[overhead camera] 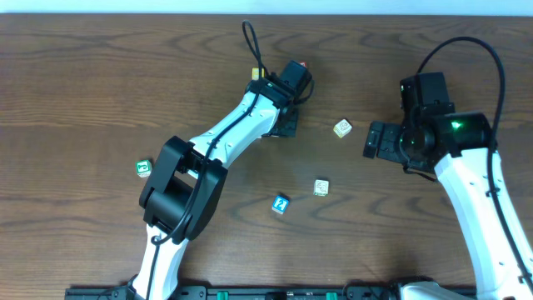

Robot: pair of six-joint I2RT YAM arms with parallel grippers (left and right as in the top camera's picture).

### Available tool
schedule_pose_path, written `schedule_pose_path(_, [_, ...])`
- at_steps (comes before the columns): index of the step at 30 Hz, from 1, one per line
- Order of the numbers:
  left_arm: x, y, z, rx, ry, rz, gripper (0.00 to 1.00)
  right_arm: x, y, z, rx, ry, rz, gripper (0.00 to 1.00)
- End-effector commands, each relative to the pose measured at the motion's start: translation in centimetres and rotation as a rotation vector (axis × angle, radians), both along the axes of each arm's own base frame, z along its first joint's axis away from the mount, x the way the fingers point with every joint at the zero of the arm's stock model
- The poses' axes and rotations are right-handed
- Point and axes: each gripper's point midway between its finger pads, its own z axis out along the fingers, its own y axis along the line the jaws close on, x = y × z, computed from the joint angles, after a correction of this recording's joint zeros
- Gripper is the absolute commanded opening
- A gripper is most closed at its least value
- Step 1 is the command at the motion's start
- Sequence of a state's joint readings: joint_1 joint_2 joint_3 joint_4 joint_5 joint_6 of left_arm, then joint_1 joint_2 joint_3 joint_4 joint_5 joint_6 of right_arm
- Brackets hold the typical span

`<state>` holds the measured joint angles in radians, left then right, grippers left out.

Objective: Spell out Ai2
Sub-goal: 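Lower the I block beside the A block and release it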

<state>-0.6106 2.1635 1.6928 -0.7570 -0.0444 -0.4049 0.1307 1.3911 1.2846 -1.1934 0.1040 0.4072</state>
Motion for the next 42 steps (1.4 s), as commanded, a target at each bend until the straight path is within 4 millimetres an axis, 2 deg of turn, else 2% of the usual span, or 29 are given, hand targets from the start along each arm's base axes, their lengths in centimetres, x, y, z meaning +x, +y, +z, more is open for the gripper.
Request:
schedule_pose_path(1, [0.6, 0.9, 1.2, 0.003, -0.049, 0.124, 0.23, 0.0, 0.2, 0.6, 0.010, -0.017, -0.009, 0.99])
schedule_pose_path(12, [1.1, 0.8, 1.6, 0.039, -0.106, 0.129, 0.22, -0.2, 0.2, 0.5, 0.009, -0.010, -0.008, 0.99])
schedule_pose_path(22, [1.1, -0.3, 1.5, 0.056, -0.150, 0.108, 0.20, -0.5, 0.3, 0.4, 0.015, 0.003, -0.007, 0.99])
schedule_pose_path(31, [1.0, 0.7, 0.1, 0.097, -0.151, 0.155, 0.20, -0.8, 0.2, 0.3, 0.013, 0.016, -0.006, 0.99])
schedule_pose_path(42, [0.6, -0.1, -0.7, 0.058, -0.116, 0.144, 0.20, -0.9, 0.4, 0.3, 0.019, 0.021, -0.005, 0.99])
